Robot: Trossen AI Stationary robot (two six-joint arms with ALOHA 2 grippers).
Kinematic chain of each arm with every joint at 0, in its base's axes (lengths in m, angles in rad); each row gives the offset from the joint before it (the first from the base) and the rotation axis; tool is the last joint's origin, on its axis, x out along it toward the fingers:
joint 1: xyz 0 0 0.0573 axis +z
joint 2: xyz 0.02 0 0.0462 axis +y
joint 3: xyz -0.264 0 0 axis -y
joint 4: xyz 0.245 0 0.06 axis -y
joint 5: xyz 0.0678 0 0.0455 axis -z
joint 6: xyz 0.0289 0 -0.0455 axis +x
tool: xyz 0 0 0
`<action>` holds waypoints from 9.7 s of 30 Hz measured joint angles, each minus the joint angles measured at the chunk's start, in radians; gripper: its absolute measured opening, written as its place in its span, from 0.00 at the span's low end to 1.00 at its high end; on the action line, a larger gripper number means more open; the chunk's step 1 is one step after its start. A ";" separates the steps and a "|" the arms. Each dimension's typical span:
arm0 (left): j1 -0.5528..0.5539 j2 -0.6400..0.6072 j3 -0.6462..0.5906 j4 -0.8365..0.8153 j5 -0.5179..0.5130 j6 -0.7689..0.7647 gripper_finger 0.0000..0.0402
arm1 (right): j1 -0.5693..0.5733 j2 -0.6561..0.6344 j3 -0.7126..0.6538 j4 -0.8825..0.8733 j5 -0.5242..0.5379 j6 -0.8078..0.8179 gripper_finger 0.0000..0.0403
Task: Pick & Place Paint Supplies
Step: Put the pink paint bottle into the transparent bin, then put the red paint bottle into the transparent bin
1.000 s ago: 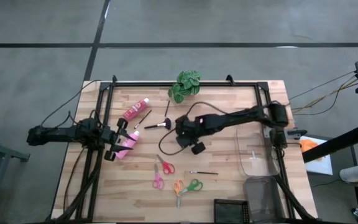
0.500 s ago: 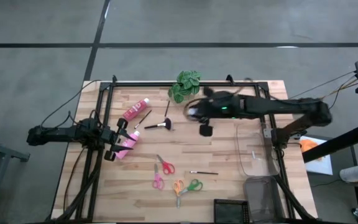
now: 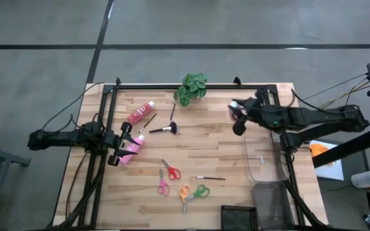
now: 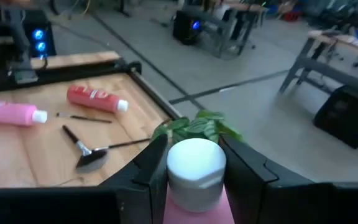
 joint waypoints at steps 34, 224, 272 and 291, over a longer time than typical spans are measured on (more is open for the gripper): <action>0.000 0.000 0.000 0.000 0.000 0.000 0.42 | 0.524 -0.150 -0.111 -0.661 0.387 0.862 0.28; 0.843 1.443 1.069 -0.965 -0.034 -0.120 0.42 | -0.234 0.675 0.690 -0.162 -0.745 -0.376 0.68; 0.868 1.439 0.758 -0.550 -0.184 -0.104 0.85 | -0.234 0.675 0.690 -0.162 -0.744 -0.376 0.68; 0.869 1.438 0.681 -0.523 -0.178 -0.156 0.40 | -0.234 0.675 0.690 -0.162 -0.744 -0.376 0.68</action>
